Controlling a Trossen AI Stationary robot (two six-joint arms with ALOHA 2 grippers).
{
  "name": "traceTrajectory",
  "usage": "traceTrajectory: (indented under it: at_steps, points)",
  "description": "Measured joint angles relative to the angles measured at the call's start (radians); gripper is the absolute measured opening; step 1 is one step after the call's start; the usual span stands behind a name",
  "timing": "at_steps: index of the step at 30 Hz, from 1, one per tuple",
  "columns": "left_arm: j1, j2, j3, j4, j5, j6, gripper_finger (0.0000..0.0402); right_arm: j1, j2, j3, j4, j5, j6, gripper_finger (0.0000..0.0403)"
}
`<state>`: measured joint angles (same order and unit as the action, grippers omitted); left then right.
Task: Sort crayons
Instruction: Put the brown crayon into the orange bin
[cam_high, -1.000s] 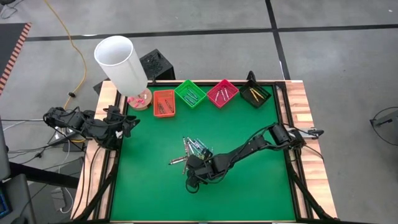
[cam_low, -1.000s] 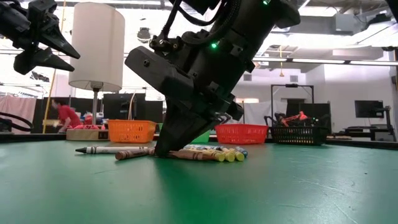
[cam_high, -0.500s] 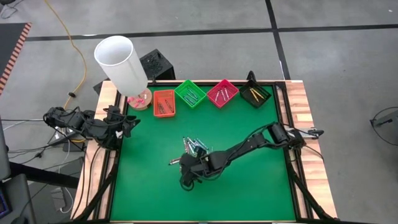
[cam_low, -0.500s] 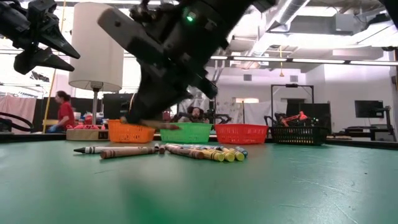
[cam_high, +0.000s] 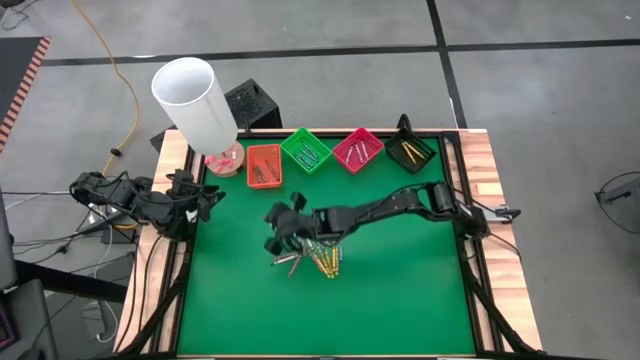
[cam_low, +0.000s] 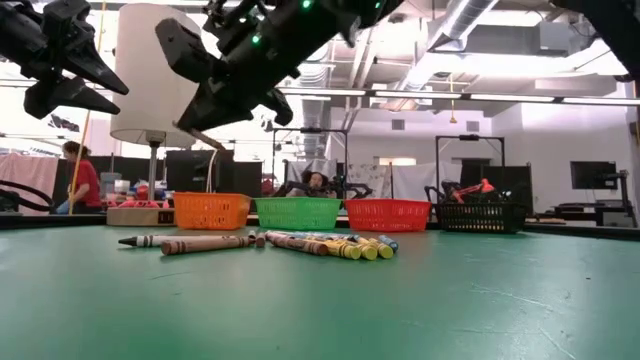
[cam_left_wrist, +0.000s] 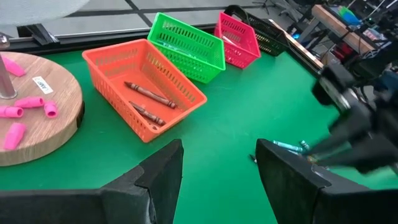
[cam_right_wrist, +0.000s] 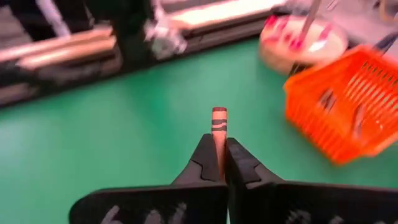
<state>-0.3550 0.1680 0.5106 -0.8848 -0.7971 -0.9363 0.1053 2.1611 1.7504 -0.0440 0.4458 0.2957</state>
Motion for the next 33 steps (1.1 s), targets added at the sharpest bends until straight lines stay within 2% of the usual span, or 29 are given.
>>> traceTrajectory:
  at_steps: [9, 16, 23, 28, 33]
  points:
    - [0.000, 0.000, 0.000, 0.000, -0.024, 0.025, 0.0192, -0.116, 0.004, 0.000, 0.222, -0.001, -0.144, 0.0002]
    - [0.000, 0.000, 0.002, 0.012, -0.019, 0.036, 0.0192, -0.184, 0.085, 0.009, 0.420, -0.007, -0.158, 0.0002]
    - [0.000, 0.001, 0.039, 0.033, 0.064, 0.164, 0.0192, -0.230, 0.153, 0.020, 0.485, -0.005, -0.135, 0.0002]
    - [0.000, 0.001, 0.065, 0.032, 0.057, 0.266, 0.0192, -0.252, 0.168, 0.039, 0.490, -0.002, -0.118, 0.0002]
    - [0.000, 0.001, 0.066, 0.030, 0.056, 0.278, 0.0192, -0.276, 0.168, 0.040, 0.476, -0.001, -0.093, 0.0002]
